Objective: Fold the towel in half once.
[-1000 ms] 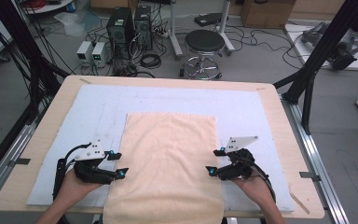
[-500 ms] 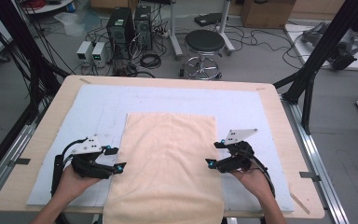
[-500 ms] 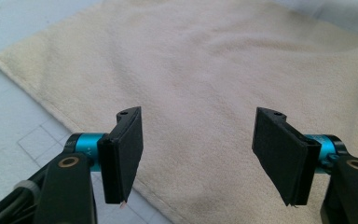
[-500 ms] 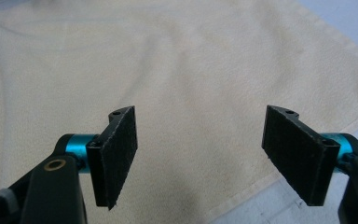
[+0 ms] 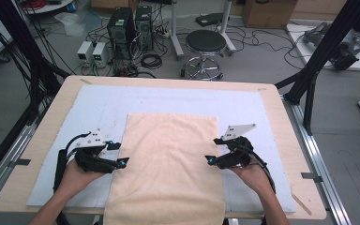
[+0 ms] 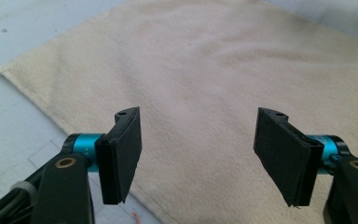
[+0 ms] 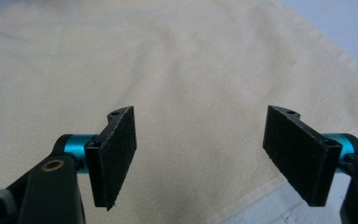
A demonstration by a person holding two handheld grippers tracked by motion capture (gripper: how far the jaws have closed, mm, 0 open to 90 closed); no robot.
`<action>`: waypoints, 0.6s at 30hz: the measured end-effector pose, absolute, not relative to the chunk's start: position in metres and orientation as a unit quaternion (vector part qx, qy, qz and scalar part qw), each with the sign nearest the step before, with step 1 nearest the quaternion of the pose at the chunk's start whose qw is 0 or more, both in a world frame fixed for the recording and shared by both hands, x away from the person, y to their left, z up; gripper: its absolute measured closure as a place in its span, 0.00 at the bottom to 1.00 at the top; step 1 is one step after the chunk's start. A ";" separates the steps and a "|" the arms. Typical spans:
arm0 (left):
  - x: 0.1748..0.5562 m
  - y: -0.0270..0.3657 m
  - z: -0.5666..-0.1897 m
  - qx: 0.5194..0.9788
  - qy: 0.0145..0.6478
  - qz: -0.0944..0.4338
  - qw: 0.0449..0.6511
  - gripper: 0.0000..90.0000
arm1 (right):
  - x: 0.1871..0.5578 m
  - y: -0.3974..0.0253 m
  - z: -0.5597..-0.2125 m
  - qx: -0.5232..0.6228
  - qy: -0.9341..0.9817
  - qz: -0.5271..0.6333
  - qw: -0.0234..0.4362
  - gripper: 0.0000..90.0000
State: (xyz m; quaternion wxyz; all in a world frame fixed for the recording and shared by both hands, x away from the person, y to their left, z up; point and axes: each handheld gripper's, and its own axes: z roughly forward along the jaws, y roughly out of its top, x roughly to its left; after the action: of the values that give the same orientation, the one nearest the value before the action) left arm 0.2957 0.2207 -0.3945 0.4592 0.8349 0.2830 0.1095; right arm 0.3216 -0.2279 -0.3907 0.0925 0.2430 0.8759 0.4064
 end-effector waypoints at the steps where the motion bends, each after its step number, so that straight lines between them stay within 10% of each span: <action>1: 0.298 0.219 -0.393 0.835 0.285 0.110 0.459 0.36 | 0.324 -0.227 -0.389 0.243 0.876 0.407 0.094 0.28; 18: 0.349 0.205 -0.390 0.833 0.306 0.123 0.445 0.37 | 0.373 -0.221 -0.380 0.258 0.878 0.390 0.106 0.28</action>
State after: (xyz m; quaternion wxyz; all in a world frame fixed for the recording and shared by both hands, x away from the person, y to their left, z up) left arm 0.3492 0.2053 -0.3898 0.4451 0.8326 0.3058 0.1232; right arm 0.3733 -0.2211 -0.3796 0.1058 0.2578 0.8777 0.3898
